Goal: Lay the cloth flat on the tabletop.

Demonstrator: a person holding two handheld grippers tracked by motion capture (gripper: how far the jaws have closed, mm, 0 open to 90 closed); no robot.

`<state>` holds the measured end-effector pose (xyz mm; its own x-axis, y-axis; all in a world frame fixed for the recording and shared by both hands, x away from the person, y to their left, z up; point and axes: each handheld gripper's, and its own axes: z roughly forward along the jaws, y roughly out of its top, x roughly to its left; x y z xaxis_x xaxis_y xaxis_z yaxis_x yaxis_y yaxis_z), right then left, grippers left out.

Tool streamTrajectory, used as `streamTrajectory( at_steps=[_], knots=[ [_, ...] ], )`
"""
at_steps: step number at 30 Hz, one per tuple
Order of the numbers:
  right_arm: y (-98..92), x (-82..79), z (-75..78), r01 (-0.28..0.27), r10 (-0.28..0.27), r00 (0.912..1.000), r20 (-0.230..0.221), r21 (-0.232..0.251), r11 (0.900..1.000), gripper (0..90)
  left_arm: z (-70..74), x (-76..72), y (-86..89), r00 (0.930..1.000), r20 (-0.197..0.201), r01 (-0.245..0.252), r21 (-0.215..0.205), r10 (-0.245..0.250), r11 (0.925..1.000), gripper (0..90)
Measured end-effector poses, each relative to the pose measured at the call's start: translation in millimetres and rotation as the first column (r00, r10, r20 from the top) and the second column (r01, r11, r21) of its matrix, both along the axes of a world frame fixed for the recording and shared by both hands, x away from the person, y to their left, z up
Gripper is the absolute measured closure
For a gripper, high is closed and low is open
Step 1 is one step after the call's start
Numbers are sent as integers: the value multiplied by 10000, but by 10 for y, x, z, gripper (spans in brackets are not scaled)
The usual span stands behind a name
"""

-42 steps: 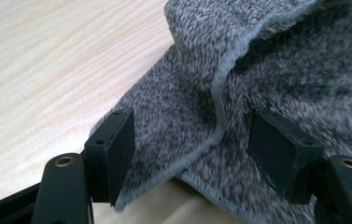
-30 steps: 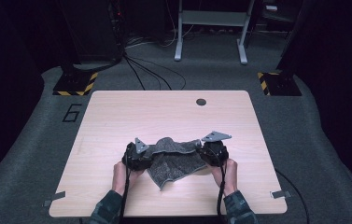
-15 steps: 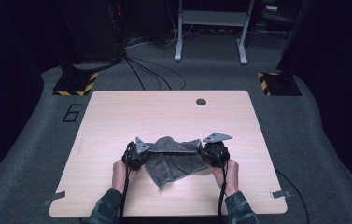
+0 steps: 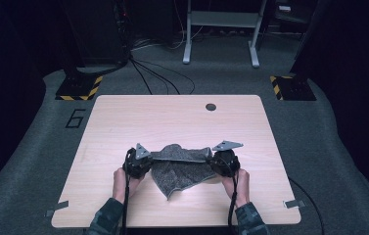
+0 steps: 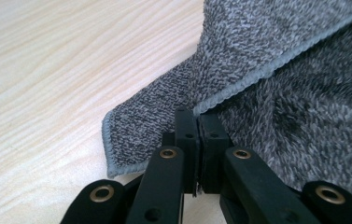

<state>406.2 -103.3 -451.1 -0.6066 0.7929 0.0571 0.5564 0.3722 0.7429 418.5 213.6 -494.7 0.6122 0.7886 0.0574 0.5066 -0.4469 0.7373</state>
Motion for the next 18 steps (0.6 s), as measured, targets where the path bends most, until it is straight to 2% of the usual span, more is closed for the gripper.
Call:
streamTrajectory(
  at_steps=[2, 6, 8, 9, 11, 12, 13, 14, 15, 16, 17, 18],
  knots=[
    [5, 3, -17, -19, 20, 9999, -110, 49, 10000, 894, 7, 23, 6, 9998, -191, 64, 17, -64, 10000, 888],
    [4, 22, -22, 18, -17, 9999, -156, 45, 10000, 894, 15, 55, -1, 9998, -204, 65, 35, -64, 10000, 889],
    [-10, 65, -34, 55, -51, 9997, -257, 150, 9999, 895, 15, 116, 1, 9991, -402, 134, -157, -140, 9998, 890],
    [-21, 152, -67, 70, -65, 9990, -448, 105, 9999, 895, 18, 156, 0, 9988, -481, 126, -199, -136, 9997, 891],
    [-20, 189, -72, 135, -133, 9985, -536, 34, 9999, 896, 44, 260, 0, 9982, -587, 75, -236, -89, 9997, 892],
    [-27, 274, -76, 183, -182, 9986, -495, 17, 9998, 896, 71, 326, -1, 9976, -685, 99, -187, -112, 9998, 893],
    [-35, 354, -64, 297, -294, 9980, -559, 45, 9995, 897, 104, 398, -18, 9983, -588, -31, -135, 23, 9999, 893],
    [-49, 446, -31, 361, -358, 9979, -543, 52, 9993, 898, 166, 483, -30, 9987, -504, -82, 32, 84, 10000, 893],
    [-56, 661, 110, 541, -535, 9975, -462, 111, 9985, 898, 339, 665, -47, 9993, -316, -176, 280, 185, 9995, 894],
    [-51, 745, 197, 571, -567, 9978, -346, 102, 9983, 898, 482, 771, -63, 9995, -57, -320, 384, 322, 9987, 894],
    [-41, 856, 347, 575, -575, 9983, -66, -27, 9983, 899, 661, 866, -73, 9986, 278, -456, 465, 443, 9979, 894],
    [-41, 856, 347, 575, -575, 9983, -66, -27, 9983, 899, 661, 866, -73, 9986, 278, -456, 465, 443, 9979, 894]
  ],
)
